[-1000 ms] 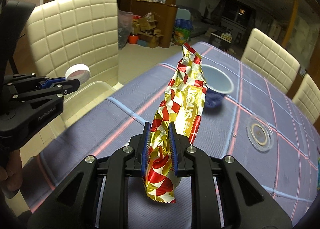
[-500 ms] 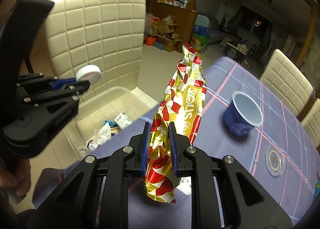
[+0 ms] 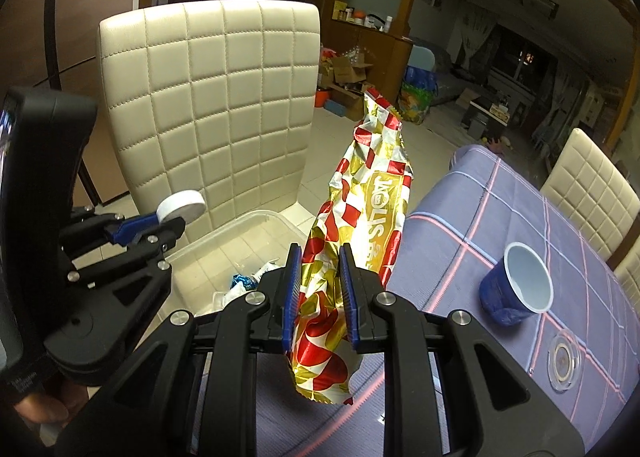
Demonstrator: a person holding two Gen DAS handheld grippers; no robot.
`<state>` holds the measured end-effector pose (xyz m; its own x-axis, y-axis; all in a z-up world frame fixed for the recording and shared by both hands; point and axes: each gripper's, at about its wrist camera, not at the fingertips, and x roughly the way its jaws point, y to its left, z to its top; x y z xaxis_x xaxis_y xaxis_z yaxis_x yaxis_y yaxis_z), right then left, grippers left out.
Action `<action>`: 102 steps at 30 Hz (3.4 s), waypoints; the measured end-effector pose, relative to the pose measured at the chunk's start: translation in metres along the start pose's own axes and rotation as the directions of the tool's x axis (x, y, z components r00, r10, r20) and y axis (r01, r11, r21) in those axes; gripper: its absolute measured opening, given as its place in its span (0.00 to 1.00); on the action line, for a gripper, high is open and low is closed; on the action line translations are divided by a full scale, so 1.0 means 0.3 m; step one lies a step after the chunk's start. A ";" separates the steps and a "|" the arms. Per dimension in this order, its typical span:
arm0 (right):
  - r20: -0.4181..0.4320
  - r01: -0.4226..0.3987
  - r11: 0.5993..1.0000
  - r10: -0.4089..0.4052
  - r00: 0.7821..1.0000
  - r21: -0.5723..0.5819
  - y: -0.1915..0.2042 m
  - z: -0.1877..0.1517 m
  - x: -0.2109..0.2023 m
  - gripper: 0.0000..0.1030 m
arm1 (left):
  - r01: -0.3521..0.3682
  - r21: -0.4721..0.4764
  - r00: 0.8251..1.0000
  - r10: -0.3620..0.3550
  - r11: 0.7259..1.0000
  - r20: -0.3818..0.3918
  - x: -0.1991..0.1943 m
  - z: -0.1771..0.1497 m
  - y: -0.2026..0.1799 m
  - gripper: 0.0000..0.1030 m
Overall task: Collect trash
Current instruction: 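Open the right gripper to drop the red-and-gold wrapper into the bin, then open the left gripper to drop the white bottle cap into the bin, then grasp the clear gold-ringed lid with the right gripper while the left grasps the blue cup, then carry the clear lid and blue cup over the clear bin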
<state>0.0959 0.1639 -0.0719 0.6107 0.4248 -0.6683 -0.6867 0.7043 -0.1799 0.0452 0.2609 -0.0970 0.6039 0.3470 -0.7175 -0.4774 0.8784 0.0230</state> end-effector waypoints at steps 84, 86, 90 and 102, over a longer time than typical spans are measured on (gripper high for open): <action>-0.267 0.284 0.797 -0.160 0.950 0.533 -1.034 -0.479 0.077 0.87 | 0.231 0.331 0.973 -0.217 0.915 -0.077 0.190 0.145 -1.034 0.84; -0.271 0.290 0.803 -0.167 0.948 0.520 -1.025 -0.476 0.088 0.86 | 0.245 0.289 0.969 -0.227 0.925 -0.094 0.209 0.160 -1.015 0.84; -0.256 0.276 0.800 -0.158 0.954 0.533 -1.026 -0.476 0.090 0.85 | 0.288 0.222 0.956 -0.269 0.932 -0.113 0.227 0.173 -0.980 0.70; -0.157 0.277 0.836 -0.230 0.961 0.474 -0.940 -0.444 0.000 0.84 | 0.225 0.316 0.965 -0.256 0.922 0.059 0.042 0.142 -0.939 0.70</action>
<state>0.2370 -0.1106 -0.1172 0.6826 0.1570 -0.7138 -0.2177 0.9760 0.0065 0.2145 0.0320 -0.0828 0.7422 0.1296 -0.6575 -0.1028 0.9915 0.0795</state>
